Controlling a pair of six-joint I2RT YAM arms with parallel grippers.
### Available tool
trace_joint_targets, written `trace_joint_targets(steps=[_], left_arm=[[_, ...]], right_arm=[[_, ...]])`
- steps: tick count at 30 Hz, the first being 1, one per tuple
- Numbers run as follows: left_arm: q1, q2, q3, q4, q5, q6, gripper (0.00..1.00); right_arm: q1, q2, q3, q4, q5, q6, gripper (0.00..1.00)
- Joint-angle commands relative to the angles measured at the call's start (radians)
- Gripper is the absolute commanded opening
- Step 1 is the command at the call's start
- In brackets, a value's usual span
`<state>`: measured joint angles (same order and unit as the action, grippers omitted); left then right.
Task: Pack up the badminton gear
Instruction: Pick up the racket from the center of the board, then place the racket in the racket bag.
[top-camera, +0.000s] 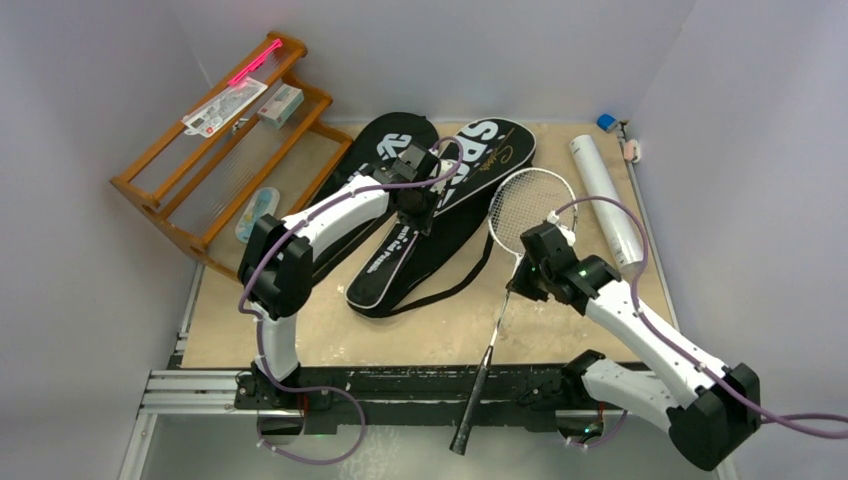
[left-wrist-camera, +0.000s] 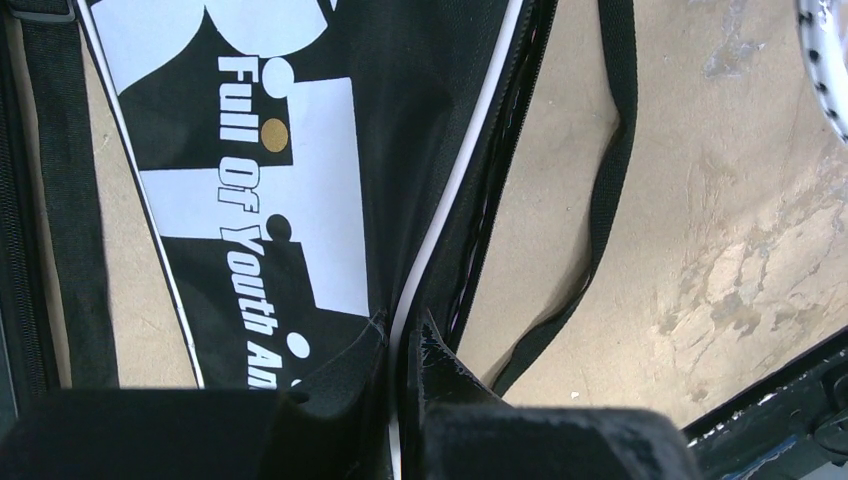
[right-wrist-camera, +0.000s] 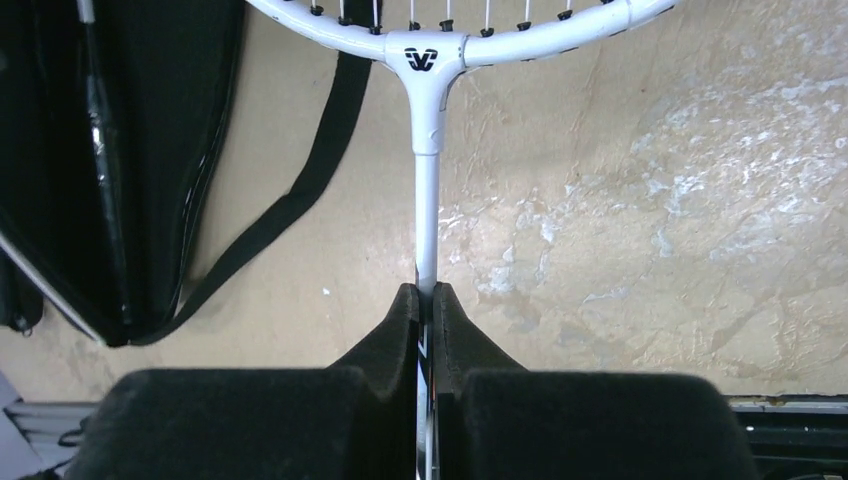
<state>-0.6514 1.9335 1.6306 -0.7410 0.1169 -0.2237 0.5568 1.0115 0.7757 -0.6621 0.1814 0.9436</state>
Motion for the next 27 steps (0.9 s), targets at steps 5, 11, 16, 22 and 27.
trace_joint_targets(steps=[5, 11, 16, 22, 27], left_arm=[[-0.003, -0.041, 0.036, 0.018, 0.056, 0.009, 0.00], [-0.004, -0.047, 0.031, 0.022, 0.043, 0.008, 0.00], [-0.004, -0.045, 0.031, 0.023, 0.043, 0.006, 0.00], [-0.004, -0.043, 0.030, 0.026, 0.088, 0.007, 0.00], [-0.008, -0.041, 0.029, 0.025, 0.092, 0.009, 0.00]], right_arm=[[0.005, -0.043, -0.019, 0.056, -0.119, -0.080, 0.00], [0.005, 0.097, 0.025, 0.044, -0.180, -0.107, 0.00], [0.005, 0.122, 0.004, 0.042, -0.173, -0.101, 0.00], [0.005, 0.129, -0.009, 0.094, -0.180, -0.110, 0.00], [0.005, 0.188, 0.061, 0.106, -0.180, -0.128, 0.00]])
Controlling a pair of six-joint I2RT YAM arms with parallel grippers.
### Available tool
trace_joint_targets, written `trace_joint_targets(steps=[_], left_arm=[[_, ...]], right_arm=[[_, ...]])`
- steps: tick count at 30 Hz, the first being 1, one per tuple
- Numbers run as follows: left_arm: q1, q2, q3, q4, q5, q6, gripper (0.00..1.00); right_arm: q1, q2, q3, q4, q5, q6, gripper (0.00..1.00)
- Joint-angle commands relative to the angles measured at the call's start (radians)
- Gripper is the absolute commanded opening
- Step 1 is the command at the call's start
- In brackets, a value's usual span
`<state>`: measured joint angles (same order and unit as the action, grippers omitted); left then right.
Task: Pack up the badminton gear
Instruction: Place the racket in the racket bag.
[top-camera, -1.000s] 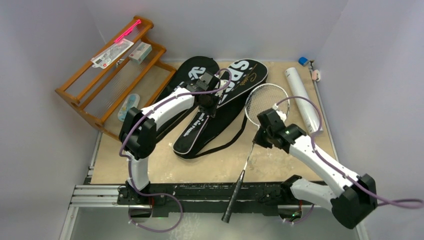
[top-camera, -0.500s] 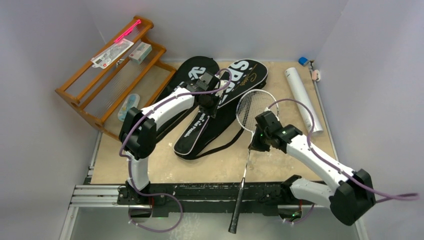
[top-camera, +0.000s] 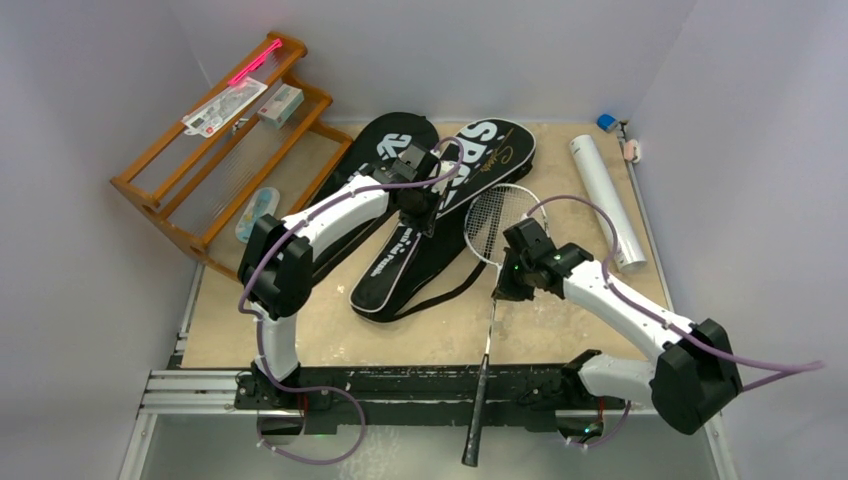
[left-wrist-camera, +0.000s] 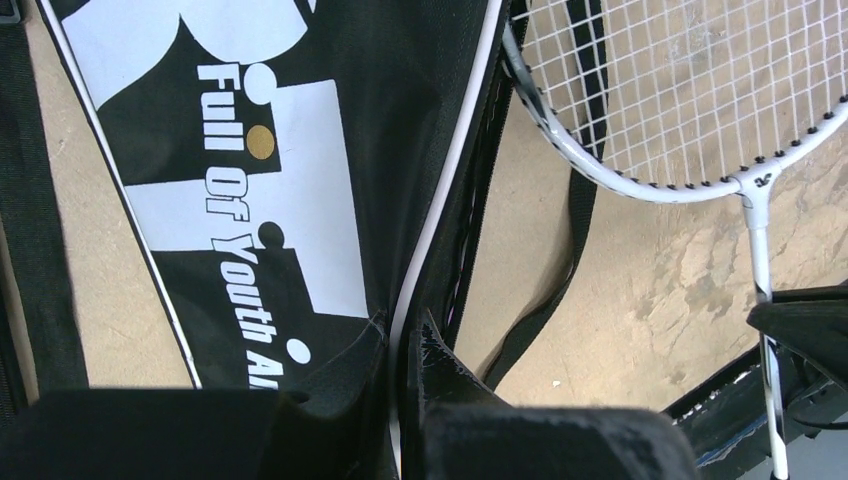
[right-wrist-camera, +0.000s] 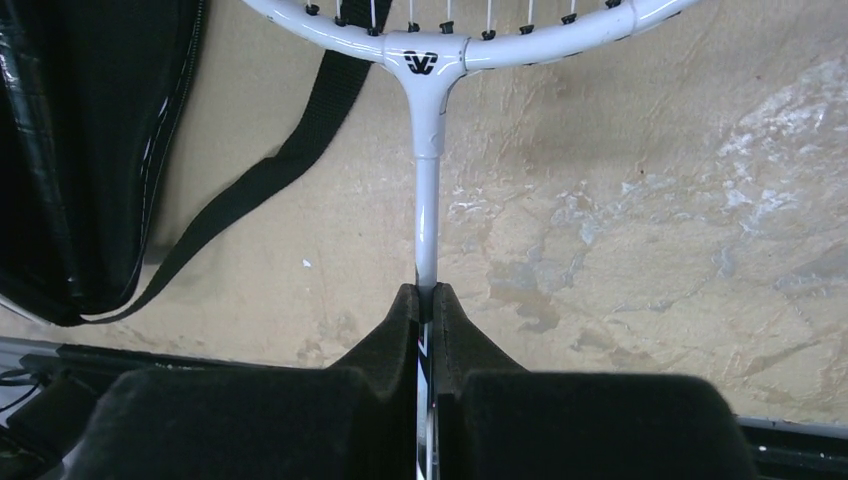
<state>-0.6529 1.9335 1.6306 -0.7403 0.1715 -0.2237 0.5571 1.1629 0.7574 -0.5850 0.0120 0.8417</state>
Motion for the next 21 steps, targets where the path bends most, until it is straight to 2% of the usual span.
trace_joint_targets(steps=[1, 5, 9, 15, 18, 21], left_arm=[[-0.007, -0.040, 0.029, 0.024, 0.039, 0.010, 0.00], [-0.008, -0.041, 0.029, 0.024, 0.045, 0.011, 0.00], [-0.012, -0.039, 0.029, 0.022, 0.046, 0.013, 0.00], [-0.021, -0.041, 0.029, 0.019, 0.054, 0.020, 0.00], [-0.029, -0.042, 0.025, 0.021, 0.049, 0.022, 0.00], [-0.037, -0.034, 0.027, 0.017, 0.046, 0.025, 0.00]], right_arm=[[0.004, 0.051, 0.095, 0.031, -0.010, -0.025, 0.00], [0.004, 0.147, 0.179, 0.058, -0.050, -0.027, 0.00], [0.004, 0.281, 0.303, 0.078, -0.024, -0.038, 0.00], [-0.015, 0.492, 0.429, 0.202, 0.017, -0.005, 0.00], [-0.051, 0.548, 0.433, 0.331, 0.047, 0.007, 0.00], [-0.122, 0.577, 0.405, 0.478, -0.004, 0.017, 0.00]])
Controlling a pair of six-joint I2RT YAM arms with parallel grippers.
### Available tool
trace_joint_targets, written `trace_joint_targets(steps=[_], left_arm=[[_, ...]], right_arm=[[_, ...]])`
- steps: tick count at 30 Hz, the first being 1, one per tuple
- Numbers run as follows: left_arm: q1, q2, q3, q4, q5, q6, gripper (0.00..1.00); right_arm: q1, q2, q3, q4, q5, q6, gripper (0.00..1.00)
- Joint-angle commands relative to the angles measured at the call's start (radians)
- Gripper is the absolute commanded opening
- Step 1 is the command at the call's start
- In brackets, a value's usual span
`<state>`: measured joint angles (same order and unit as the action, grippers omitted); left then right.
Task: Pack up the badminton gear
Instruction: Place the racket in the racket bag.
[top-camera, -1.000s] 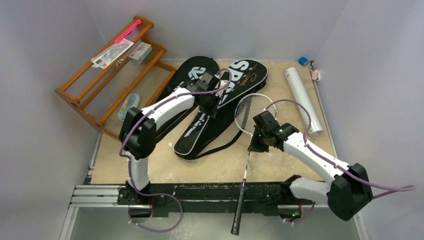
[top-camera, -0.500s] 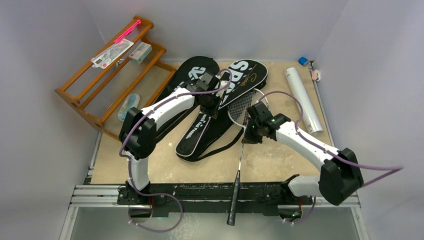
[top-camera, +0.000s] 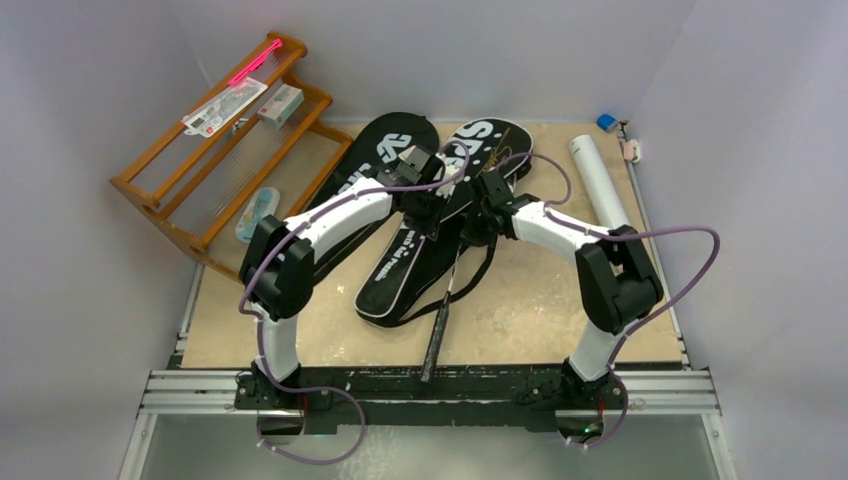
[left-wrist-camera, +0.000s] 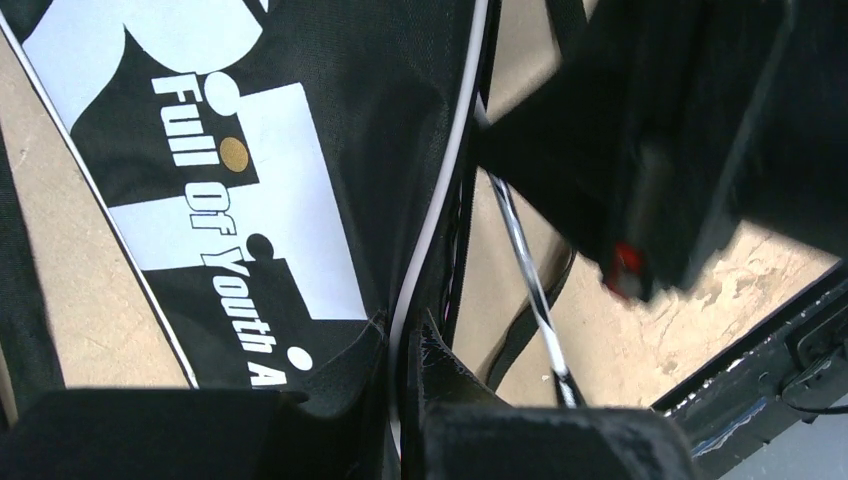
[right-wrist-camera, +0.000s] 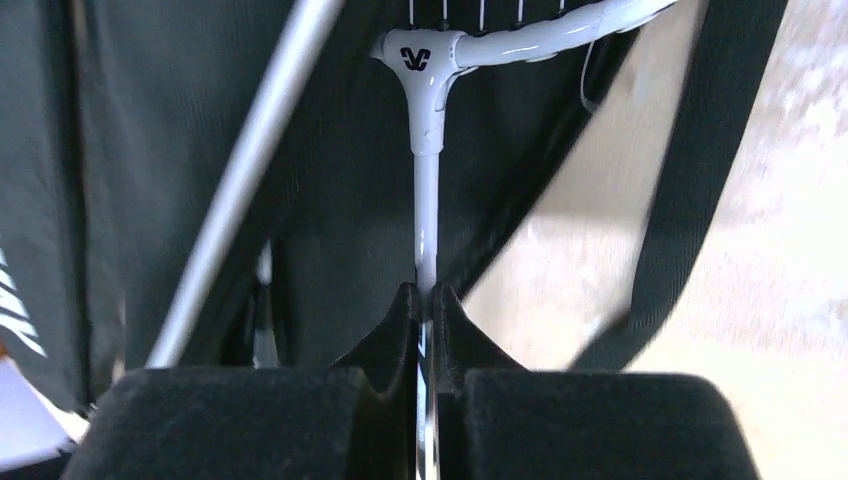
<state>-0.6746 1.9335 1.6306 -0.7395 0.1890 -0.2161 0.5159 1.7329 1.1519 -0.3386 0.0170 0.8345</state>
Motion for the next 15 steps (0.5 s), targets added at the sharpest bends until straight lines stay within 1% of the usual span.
trace_joint_targets(steps=[1, 5, 7, 8, 9, 11, 15], left_arm=[[-0.017, -0.032, 0.029, 0.013, 0.029, 0.019, 0.00], [-0.021, -0.028, 0.029, 0.011, 0.029, 0.021, 0.00], [-0.022, -0.027, 0.031, 0.010, 0.027, 0.023, 0.00], [-0.022, -0.027, 0.031, 0.009, 0.026, 0.023, 0.00], [-0.022, -0.028, 0.030, 0.009, 0.024, 0.023, 0.00], [-0.021, -0.028, 0.031, 0.009, 0.020, 0.023, 0.00], [-0.022, -0.024, 0.032, 0.008, 0.021, 0.023, 0.00]], right_arm=[[-0.103, 0.013, 0.000, 0.277, -0.015, 0.029, 0.00], [-0.145, 0.025, -0.029, 0.456, -0.103, 0.000, 0.00], [-0.146, 0.023, -0.028, 0.486, -0.124, -0.022, 0.07], [-0.146, 0.020, -0.025, 0.480, -0.134, -0.032, 0.12], [-0.146, 0.013, -0.025, 0.470, -0.141, -0.043, 0.15], [-0.146, -0.014, -0.051, 0.465, -0.159, -0.059, 0.27], [-0.146, -0.124, -0.192, 0.511, -0.198, -0.060, 0.47]])
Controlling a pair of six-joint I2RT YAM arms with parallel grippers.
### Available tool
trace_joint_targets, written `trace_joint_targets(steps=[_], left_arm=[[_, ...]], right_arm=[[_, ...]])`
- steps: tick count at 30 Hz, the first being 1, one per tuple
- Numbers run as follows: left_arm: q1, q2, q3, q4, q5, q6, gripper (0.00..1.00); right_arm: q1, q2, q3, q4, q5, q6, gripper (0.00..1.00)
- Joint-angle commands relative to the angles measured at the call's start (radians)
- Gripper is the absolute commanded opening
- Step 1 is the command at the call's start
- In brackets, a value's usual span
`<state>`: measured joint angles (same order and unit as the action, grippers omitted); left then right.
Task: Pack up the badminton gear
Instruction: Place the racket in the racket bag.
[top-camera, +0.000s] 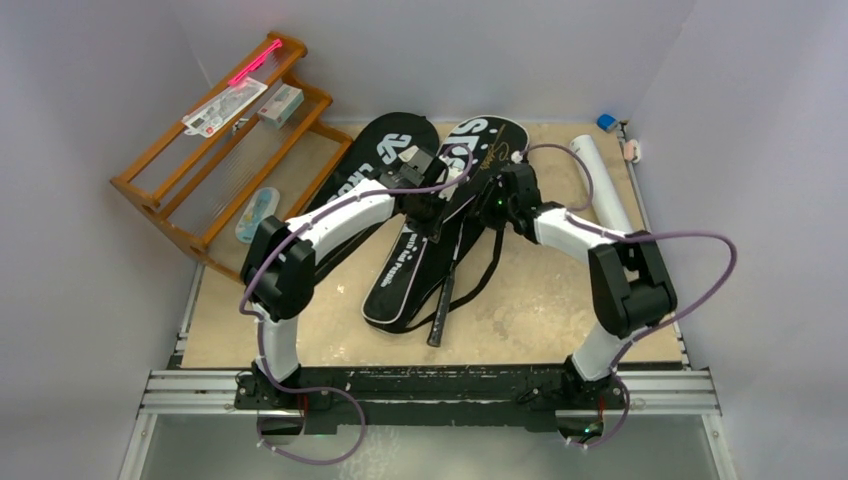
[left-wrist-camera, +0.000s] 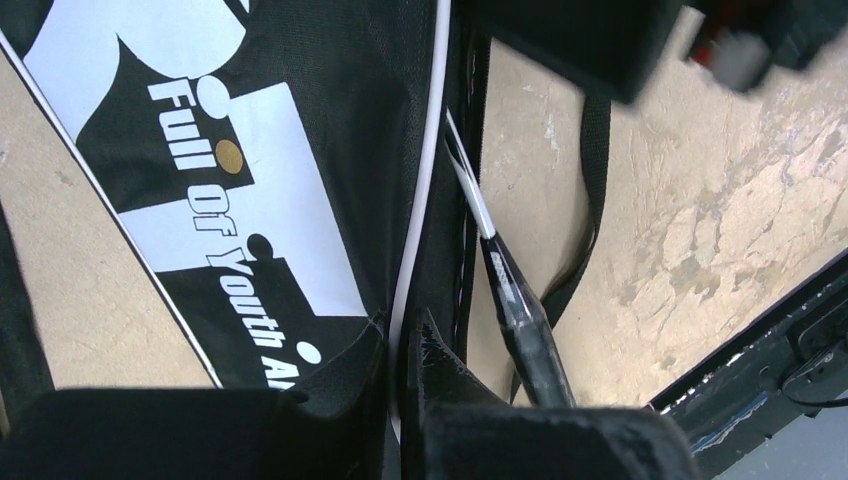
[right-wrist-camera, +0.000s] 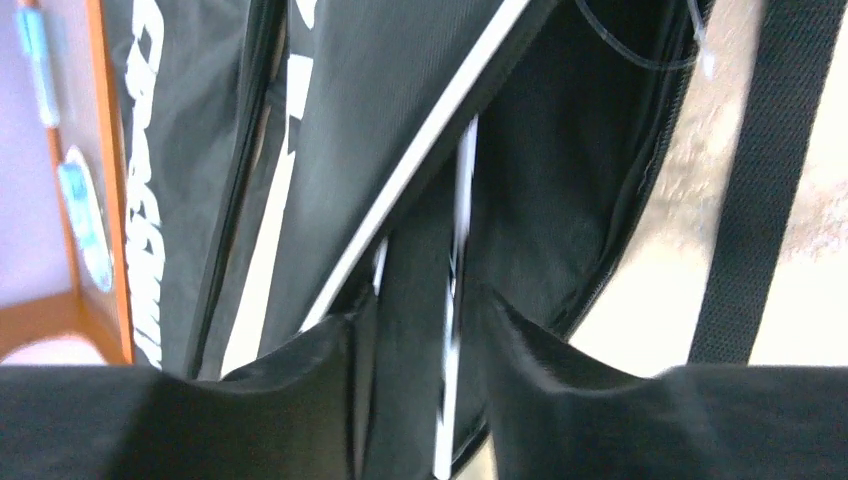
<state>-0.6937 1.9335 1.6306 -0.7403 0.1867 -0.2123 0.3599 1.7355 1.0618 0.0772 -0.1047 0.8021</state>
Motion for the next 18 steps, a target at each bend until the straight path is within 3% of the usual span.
trace_joint_targets(steps=[1, 10, 15, 18], left_arm=[[-0.002, -0.024, 0.032, 0.009, 0.022, 0.018, 0.00], [-0.002, -0.022, 0.035, 0.006, 0.021, 0.017, 0.00], [-0.004, -0.017, 0.037, 0.006, 0.028, 0.016, 0.00], [-0.003, -0.015, 0.037, 0.005, 0.028, 0.015, 0.00]], right_arm=[[0.010, -0.164, -0.142, 0.110, -0.086, -0.025, 0.51], [0.048, -0.370, -0.471, 0.195, -0.233, 0.045, 0.50], [0.186, -0.400, -0.560, 0.220, -0.260, 0.090, 0.51], [0.266, -0.415, -0.627, 0.323, -0.291, 0.146, 0.55]])
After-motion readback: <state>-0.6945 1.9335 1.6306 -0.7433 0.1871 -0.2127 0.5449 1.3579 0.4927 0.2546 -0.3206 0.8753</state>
